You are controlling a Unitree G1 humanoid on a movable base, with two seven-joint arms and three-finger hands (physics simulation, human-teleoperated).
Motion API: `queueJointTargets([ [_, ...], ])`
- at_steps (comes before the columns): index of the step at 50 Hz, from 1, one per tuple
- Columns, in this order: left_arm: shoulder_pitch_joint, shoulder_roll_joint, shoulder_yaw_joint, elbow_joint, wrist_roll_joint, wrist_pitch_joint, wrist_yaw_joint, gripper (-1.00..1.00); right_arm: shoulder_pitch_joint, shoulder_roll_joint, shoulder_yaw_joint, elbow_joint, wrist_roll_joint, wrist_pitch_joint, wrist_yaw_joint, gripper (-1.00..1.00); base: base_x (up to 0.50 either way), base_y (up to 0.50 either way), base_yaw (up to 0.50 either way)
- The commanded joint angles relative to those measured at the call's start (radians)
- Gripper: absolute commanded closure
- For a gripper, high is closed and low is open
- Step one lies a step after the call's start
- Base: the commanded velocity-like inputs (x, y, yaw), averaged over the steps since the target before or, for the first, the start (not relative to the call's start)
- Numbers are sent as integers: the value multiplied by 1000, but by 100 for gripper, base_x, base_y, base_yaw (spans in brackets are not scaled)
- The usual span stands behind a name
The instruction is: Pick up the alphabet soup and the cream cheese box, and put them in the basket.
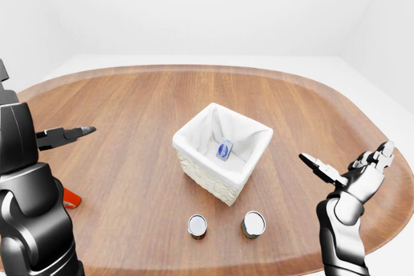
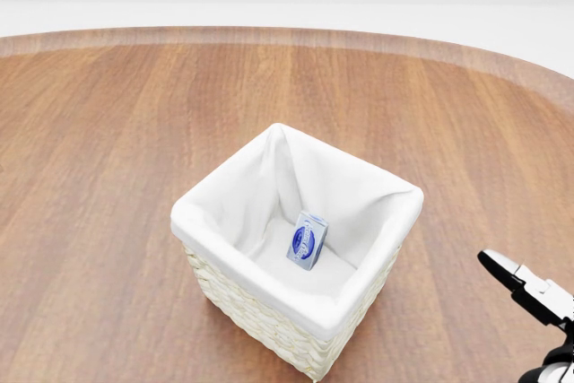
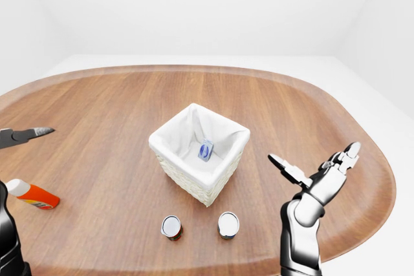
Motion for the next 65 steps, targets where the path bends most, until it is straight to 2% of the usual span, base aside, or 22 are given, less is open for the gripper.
queueJointTargets([
  [1, -22, -7, 22, -10, 22, 0, -25, -100, 12, 26, -12, 57, -58, 0, 0, -100, 0, 0, 0],
  [10, -2, -14, 8, 11, 62, 0, -68, -100, 49, 48, 6, 10, -90, 0, 0, -100, 0, 0, 0],
  [17, -3, -14, 9, 22, 80, 0, -56, -100, 75, 62, 15, -43, -118, 0, 0, -100, 0, 0, 0],
  [19, -1, -17, 22, 5, 50, 0, -46, -100, 86, 67, 29, -47, -143, 0, 0, -100, 0, 0, 0],
  [35, -2, -17, 12, 19, 74, 0, -49, -100, 101, 75, 117, 99, -262, 0, 0, -100, 0, 0, 0],
  [40, -4, -16, 9, 24, 84, 0, -51, -100, 82, 71, 169, 237, -341, 0, 0, -100, 0, 0, 0],
  [47, -5, -15, 6, 28, 91, 0, -50, -100, 66, 57, 188, 324, -341, 0, 0, -100, 0, 0, 0],
  [52, -5, -14, 16, 22, 89, 0, -33, -100, 99, 59, 201, 285, -320, 0, 0, -100, 0, 0, 0],
  [56, -3, -14, 10, 35, 91, 0, -28, -100, 123, 56, 202, 234, -375, 0, 0, -100, 0, 0, 0],
  [65, -6, -13, 6, 30, 102, 0, -49, -100, 175, 69, 193, 186, -387, 0, 41, -100, 0, 0, 0],
])
